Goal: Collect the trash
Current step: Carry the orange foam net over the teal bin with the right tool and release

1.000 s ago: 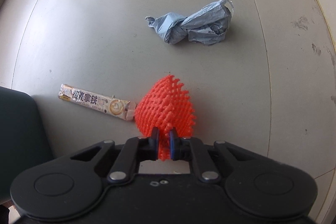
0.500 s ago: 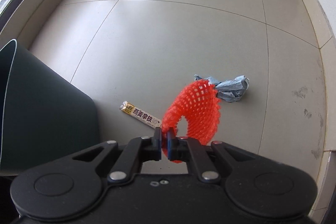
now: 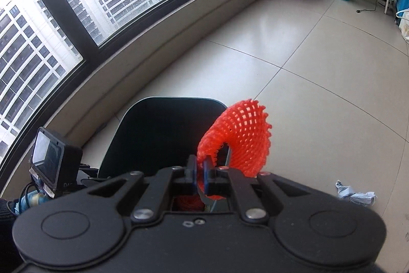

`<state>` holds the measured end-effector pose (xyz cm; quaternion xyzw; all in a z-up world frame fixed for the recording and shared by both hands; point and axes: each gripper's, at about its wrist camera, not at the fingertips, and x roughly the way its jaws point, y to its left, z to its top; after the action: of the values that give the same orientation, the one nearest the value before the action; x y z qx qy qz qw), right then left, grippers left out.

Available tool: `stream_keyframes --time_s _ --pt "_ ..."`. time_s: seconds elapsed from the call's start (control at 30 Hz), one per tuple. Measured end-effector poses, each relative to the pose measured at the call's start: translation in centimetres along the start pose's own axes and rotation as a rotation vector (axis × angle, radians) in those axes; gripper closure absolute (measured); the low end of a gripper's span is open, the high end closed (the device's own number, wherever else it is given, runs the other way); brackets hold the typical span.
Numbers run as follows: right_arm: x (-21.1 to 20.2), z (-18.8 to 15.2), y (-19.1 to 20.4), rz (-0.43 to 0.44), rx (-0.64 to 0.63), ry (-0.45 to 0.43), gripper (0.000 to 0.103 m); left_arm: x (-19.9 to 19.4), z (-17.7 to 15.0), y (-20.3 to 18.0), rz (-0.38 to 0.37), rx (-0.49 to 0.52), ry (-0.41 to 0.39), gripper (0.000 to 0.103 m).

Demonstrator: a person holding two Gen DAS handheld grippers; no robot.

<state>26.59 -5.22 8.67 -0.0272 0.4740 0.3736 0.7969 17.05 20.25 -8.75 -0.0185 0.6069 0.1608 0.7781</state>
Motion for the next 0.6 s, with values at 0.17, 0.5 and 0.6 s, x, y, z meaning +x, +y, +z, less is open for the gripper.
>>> stream_keyframes --time_s 0.17,0.5,0.6 --pt "2.8 1.1 3.2 0.029 -0.081 0.033 0.099 -0.5 0.1 0.6 -0.021 -0.010 -0.010 0.091" --pt "11.8 0.8 6.5 0.012 -0.171 0.183 0.099 -0.8 0.2 1.6 -0.055 -0.032 -0.004 0.091" --pt "14.7 0.0 6.6 -0.020 -0.188 0.245 0.098 -0.9 0.3 1.8 -0.061 -0.035 -0.003 0.091"
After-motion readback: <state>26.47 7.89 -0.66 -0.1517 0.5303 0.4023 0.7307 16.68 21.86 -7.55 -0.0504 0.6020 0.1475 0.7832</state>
